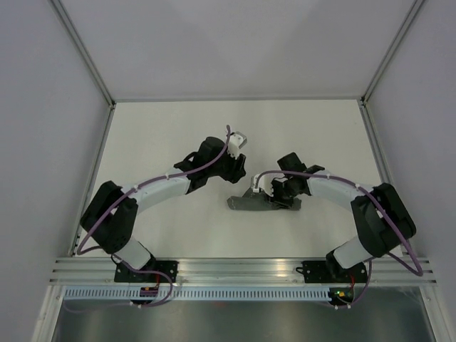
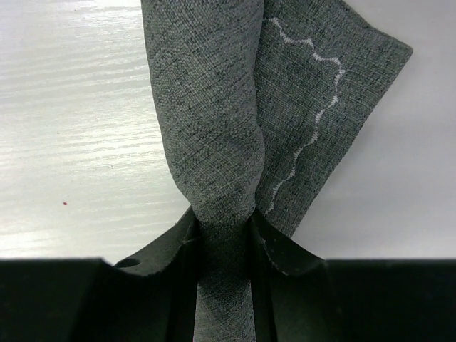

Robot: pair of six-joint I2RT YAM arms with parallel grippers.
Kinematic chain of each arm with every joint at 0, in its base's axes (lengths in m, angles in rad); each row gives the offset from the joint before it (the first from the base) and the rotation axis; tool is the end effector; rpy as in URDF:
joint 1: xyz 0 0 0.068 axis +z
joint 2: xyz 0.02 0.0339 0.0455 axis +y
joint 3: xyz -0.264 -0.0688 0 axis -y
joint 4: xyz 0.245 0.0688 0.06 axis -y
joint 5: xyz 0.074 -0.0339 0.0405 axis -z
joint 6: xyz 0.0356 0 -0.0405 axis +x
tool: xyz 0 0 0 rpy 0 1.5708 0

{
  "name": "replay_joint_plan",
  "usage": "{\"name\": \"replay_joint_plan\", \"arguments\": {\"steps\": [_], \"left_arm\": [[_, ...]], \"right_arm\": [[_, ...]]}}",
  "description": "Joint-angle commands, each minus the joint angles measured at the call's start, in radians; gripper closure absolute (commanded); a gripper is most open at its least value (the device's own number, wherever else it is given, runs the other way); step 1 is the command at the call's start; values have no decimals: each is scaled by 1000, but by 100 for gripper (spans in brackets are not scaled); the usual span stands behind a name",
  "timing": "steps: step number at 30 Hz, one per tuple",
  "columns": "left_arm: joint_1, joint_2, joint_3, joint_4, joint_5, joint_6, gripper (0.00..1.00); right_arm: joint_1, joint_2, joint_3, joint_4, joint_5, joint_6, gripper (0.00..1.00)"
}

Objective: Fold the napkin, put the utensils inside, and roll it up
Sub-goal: Roll the napkin with the utensil

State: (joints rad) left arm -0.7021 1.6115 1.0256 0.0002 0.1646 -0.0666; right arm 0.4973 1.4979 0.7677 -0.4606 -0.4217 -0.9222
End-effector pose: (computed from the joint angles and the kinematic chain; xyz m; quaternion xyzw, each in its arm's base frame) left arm 0.2703 -0.2363 0.2315 0.3113 0.8220 -0.2439 0.4097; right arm 0.2240 0.1382 0.1592 -0.6557 0.7026 0.1620 0.2239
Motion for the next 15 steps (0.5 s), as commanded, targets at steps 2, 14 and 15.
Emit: {"name": "replay_joint_plan", "arguments": {"steps": [2,14,15], "left_arm": [[-4,-159,-148,207,-144,-68,43],[-312,-248,-331,328,-453,209,39],[-338,-233,-326,325,-470,230,39]], "right_arm": [[-58,168,149,-249,-120,-93,74],[-146,548,494,-572,-226,-193,75],[-152,579,511,-596,-230,-199,75]]}}
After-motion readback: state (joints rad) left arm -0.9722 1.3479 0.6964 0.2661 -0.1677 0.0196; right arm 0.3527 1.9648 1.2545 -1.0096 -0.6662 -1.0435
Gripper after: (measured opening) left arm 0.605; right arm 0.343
